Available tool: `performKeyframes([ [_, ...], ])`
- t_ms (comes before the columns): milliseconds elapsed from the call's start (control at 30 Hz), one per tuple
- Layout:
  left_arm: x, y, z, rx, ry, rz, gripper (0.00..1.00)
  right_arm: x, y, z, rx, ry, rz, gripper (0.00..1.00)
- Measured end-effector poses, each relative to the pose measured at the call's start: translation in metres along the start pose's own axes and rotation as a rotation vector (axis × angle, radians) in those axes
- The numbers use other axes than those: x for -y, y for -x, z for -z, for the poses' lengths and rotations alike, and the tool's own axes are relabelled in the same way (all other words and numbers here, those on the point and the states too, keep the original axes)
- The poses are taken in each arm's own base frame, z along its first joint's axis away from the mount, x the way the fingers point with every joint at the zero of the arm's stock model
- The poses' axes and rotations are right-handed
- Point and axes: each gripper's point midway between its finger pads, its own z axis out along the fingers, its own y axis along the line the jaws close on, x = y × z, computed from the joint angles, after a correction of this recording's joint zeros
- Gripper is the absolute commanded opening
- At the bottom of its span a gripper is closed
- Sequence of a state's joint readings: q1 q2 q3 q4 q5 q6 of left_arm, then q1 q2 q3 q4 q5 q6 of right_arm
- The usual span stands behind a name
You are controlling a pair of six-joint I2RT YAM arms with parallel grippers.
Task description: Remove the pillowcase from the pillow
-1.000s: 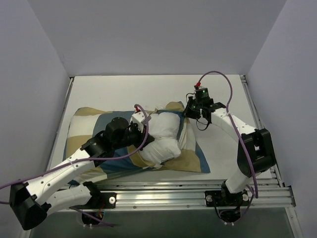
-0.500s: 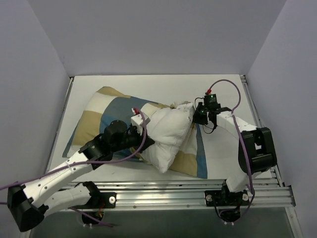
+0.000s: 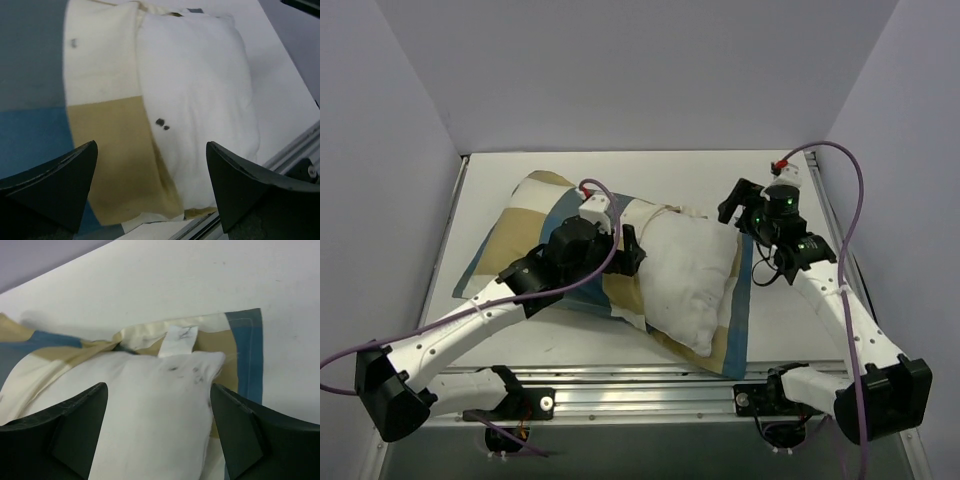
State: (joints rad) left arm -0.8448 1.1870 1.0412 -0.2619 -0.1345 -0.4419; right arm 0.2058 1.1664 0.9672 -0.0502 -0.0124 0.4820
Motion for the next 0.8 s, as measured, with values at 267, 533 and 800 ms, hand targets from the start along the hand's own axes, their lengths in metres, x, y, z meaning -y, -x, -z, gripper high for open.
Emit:
performKeyframes([
  [267,-0.093,-0.024,0.023,0.022,0.329,0.237,0.99,-0.076,-0.041,0.030,-0.064,0.207,0.191,0.79],
  [533,-0.149,-0.058,-0.017,-0.099,0.437,0.291,0.94,-0.095,-0.154,0.033,-0.295,0.285,0.295,0.79],
  [800,-0.132,0.005,-0.063,0.009,0.285,0.231,0.96,-0.098,-0.171,0.043,-0.295,0.281,0.279,0.80],
])
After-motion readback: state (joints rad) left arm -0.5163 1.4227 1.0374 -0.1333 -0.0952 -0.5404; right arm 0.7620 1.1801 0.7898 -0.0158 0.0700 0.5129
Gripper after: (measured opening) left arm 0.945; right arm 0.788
